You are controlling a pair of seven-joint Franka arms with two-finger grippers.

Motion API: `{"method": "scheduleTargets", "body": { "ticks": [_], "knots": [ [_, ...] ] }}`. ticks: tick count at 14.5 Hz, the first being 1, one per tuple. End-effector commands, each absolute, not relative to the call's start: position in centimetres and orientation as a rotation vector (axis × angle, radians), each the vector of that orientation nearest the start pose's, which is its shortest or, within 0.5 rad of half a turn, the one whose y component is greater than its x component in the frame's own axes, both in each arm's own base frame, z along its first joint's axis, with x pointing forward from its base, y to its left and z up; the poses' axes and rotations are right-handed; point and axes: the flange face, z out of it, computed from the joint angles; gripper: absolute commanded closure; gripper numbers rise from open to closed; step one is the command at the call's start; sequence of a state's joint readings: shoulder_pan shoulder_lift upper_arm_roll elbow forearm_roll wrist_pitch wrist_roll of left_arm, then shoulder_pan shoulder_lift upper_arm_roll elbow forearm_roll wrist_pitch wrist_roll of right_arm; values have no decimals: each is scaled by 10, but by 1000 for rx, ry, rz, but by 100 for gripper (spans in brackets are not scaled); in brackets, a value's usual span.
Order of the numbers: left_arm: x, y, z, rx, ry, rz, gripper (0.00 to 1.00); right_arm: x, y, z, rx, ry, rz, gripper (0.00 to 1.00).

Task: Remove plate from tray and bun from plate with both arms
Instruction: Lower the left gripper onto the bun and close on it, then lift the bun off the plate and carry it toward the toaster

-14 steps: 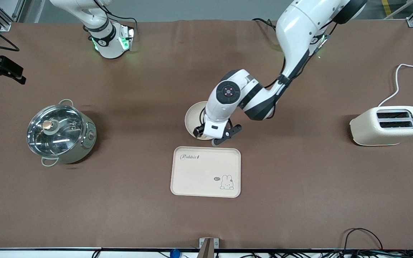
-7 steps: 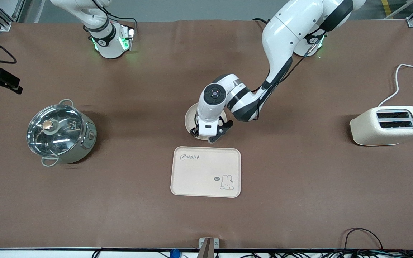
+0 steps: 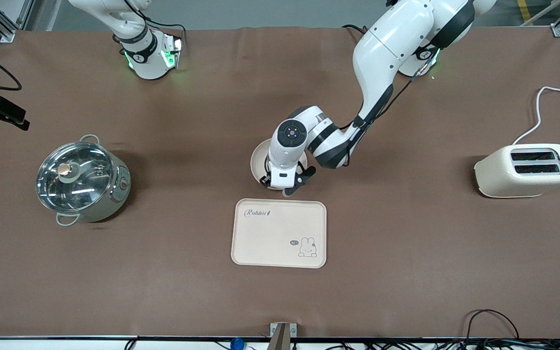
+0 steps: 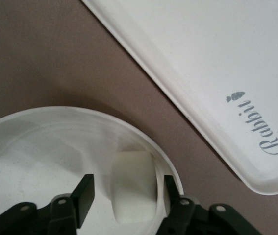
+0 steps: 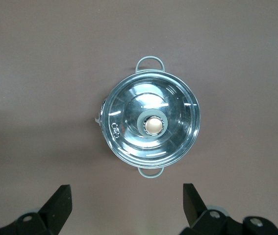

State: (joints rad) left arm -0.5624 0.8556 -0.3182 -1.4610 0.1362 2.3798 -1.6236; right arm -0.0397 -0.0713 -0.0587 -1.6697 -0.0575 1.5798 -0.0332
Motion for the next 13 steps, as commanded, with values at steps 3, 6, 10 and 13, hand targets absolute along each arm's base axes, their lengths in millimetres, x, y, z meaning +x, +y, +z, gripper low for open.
{"method": "scheduleTargets", "body": {
  "ticks": [3, 6, 10, 13],
  "knots": [
    [500, -538, 201, -3039, -1247, 115, 62, 523, -48, 620, -3170, 67, 32, 0],
    [500, -538, 203, -3037, -1242, 114, 67, 525, -37, 620, -3169, 45, 19, 0],
    [513, -522, 239, -2992, -1236, 87, 71, 524, -28, 621, -3168, 21, 31, 0],
    [538, -490, 286, -2945, -1274, 49, 71, 522, -20, 623, -3168, -3, 35, 0]
  ]
}}
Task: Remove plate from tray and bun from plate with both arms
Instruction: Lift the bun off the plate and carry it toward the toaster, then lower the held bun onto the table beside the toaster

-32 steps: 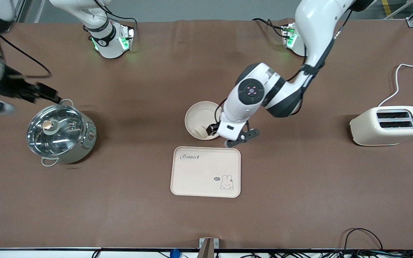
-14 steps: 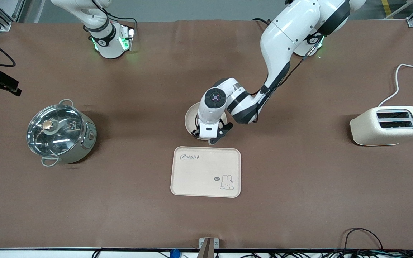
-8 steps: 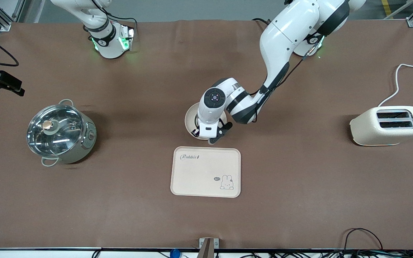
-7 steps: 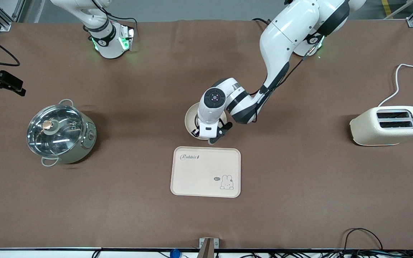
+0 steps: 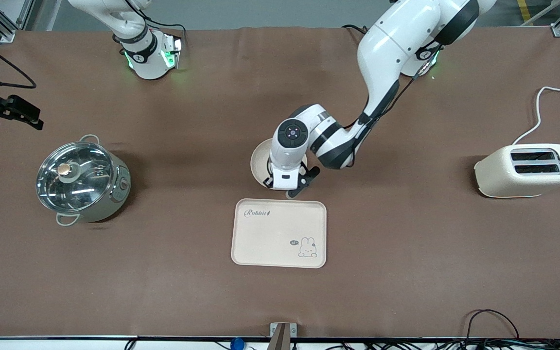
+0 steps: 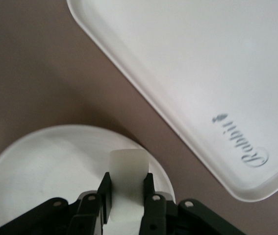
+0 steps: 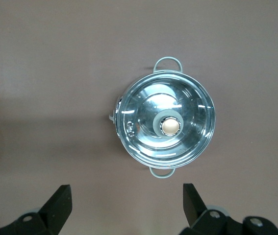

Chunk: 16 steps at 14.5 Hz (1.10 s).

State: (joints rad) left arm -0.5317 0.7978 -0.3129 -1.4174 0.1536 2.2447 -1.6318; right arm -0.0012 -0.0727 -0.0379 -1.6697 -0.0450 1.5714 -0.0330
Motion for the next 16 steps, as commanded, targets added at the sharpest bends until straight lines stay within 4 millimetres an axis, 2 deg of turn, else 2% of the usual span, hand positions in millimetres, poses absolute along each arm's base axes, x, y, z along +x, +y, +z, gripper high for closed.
{"method": "scheduleTargets", "body": {
  "ticks": [1, 3, 5, 7, 10, 11, 13, 16],
  "knots": [
    [554, -468, 298, -2917, -1307, 38, 71, 522, -20, 622, -3168, -3, 38, 0],
    [588, -409, 318, -2863, -1268, -4, 70, 522, -21, 621, -3166, -1, 43, 0],
    [621, -349, 324, -2846, -1227, -3, 70, 522, -22, 621, -3166, 2, 43, 0],
    [642, -297, 312, -2833, -1201, 30, 71, 523, -21, 621, -3165, 2, 38, 0],
    [669, -202, 282, -2801, -1132, 57, 70, 523, -21, 621, -3148, 4, 37, 0],
    [673, -179, 272, -2802, -1115, 85, 70, 523, -20, 620, -3146, 4, 41, 0],
    [677, -146, 255, -2798, -1104, 133, 70, 523, -19, 620, -3144, 2, 41, 0],
    [674, -112, 222, -2773, -1114, 213, 66, 524, -20, 620, -3143, 4, 36, 0]
  ]
}}
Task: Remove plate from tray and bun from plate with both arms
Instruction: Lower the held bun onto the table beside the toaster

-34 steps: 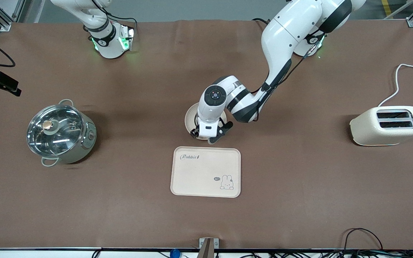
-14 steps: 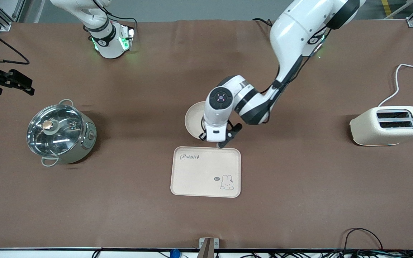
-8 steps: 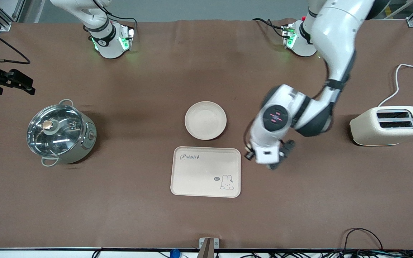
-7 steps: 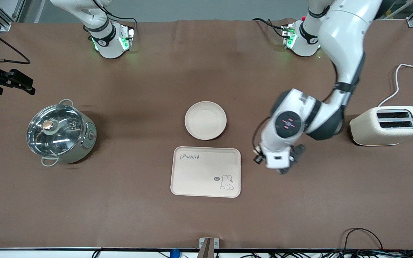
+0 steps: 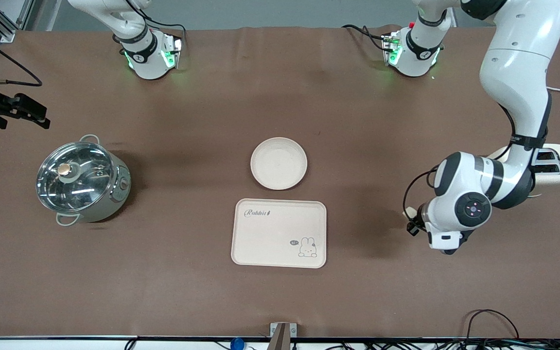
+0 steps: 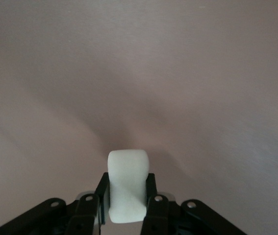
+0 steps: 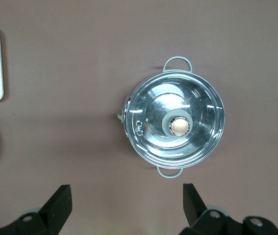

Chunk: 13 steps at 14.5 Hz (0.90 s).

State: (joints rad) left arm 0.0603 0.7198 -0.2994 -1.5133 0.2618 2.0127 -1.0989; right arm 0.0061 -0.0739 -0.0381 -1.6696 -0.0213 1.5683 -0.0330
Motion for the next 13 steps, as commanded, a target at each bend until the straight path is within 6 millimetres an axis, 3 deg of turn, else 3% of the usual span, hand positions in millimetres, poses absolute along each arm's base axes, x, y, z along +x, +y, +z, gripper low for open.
{"method": "scheduleTargets", "body": {
  "ticks": [1, 2, 3, 6, 7, 8, 9, 11, 13],
  "knots": [
    [674, -105, 215, -2769, -1121, 226, 64, 524, -20, 620, -3143, 4, 36, 0],
    [675, -102, 214, -2766, -1129, 231, 61, 523, -19, 620, -3138, 2, 41, 0],
    [675, -99, 213, -2764, -1137, 235, 52, 523, -18, 620, -3135, 2, 43, 0],
    [675, -99, 216, -2766, -1147, 235, 9, 524, -19, 621, -3134, 5, 31, 0],
    [676, -98, 220, -2765, -1148, 231, 0, 524, -20, 621, -3134, 7, 29, 0],
    [676, -97, 225, -2763, -1144, 228, 0, 524, -20, 621, -3132, 7, 33, 0],
    [678, -99, 238, -2772, -1145, 198, 0, 524, -20, 619, -3132, 7, 43, 0],
    [682, -100, 286, -2819, -1077, 113, 0, 524, -21, 619, -3132, 9, 43, 0],
    [680, -98, 343, -2902, -807, 51, 0, 524, -22, 620, -3129, 14, 40, 0]
  ]
}}
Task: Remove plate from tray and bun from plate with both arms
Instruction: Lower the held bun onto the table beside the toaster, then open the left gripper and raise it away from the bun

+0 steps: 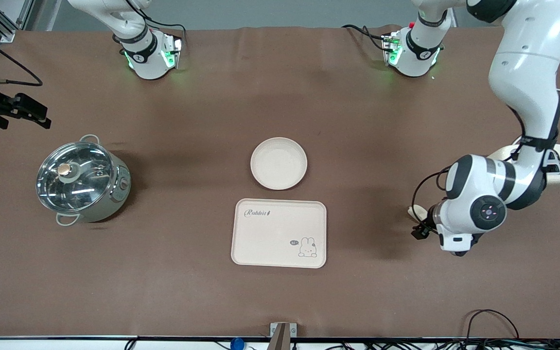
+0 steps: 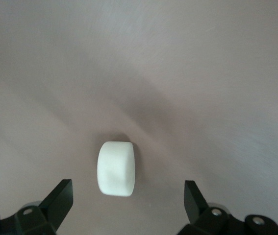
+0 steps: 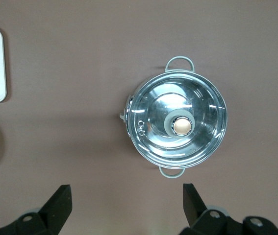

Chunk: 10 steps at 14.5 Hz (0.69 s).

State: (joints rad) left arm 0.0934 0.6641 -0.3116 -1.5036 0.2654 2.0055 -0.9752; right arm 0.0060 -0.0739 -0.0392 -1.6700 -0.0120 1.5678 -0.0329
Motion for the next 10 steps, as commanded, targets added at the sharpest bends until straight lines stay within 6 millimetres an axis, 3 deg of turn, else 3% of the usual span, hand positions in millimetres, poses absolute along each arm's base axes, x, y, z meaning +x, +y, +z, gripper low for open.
{"method": "scheduleTargets", "body": {
  "ticks": [1, 2, 4, 10],
  "knots": [
    [679, -91, 372, -2933, -706, 0, 0, 524, -22, 619, -3129, 14, 43, 0],
    [678, -78, 401, -2962, -610, -52, 0, 524, -22, 619, -3129, 14, 43, 0],
    [669, -71, 448, -2989, -426, -106, 0, 523, -22, 616, -3127, 14, 54, 0],
    [596, -90, 589, -3069, 18, -110, 0, 523, -22, 615, -3122, 17, 52, 0]
  ]
}}
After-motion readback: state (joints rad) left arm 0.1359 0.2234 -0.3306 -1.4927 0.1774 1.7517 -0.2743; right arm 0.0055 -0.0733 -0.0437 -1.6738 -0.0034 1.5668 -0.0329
